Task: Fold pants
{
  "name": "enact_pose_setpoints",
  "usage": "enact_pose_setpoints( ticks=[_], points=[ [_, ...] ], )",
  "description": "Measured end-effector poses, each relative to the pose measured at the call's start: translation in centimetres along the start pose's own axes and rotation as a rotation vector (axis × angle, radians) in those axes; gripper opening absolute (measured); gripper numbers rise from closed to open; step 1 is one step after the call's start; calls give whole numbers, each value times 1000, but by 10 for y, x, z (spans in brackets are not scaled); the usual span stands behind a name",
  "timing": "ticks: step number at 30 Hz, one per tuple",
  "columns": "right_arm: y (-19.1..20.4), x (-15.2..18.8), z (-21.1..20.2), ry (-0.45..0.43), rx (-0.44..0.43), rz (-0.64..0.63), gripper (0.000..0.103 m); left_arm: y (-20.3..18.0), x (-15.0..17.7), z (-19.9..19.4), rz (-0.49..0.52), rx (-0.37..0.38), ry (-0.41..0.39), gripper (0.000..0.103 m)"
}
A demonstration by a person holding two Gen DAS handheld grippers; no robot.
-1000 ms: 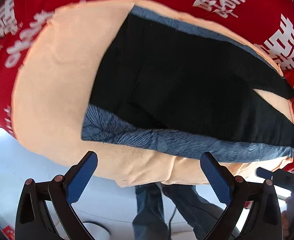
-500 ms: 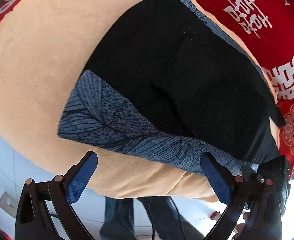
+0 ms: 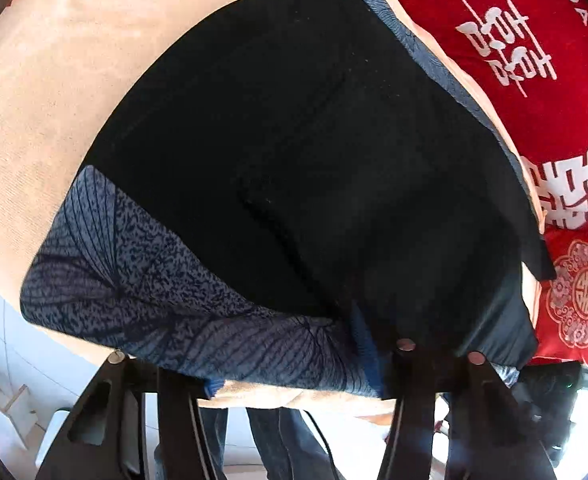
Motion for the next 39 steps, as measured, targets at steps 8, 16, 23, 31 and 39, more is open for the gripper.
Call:
enact_pose_setpoints(
  ticks=[8,16,23,31,39],
  points=[
    [-86,-6,-46,-122,-61,361,36,-2,-5,-2,63,-31,-1,25],
    [-37,-15,-83,-172,20,241,3,-28,-18,-29,124,-59,-31,25],
    [56,-79,-94,-80,128,-33,3,-65,-71,-74,138,-55,-121,25],
    [134,-226,-61,-6,203,-193,3,-121,-214,-56,218,-136,-237,25],
    [119,-316,23,62,381,-291,4,-99,-282,28,183,-336,-181,28]
  ],
)
Point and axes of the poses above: each gripper's, at about its wrist camera, not at the fingertips, and z roughly the way its jaws point, y to its left, x to its underside, the point moved 3 cm from there along z, roughly the way its jaws point, and after that the axes turned 11 degrees about z, right-handed, at the moved point
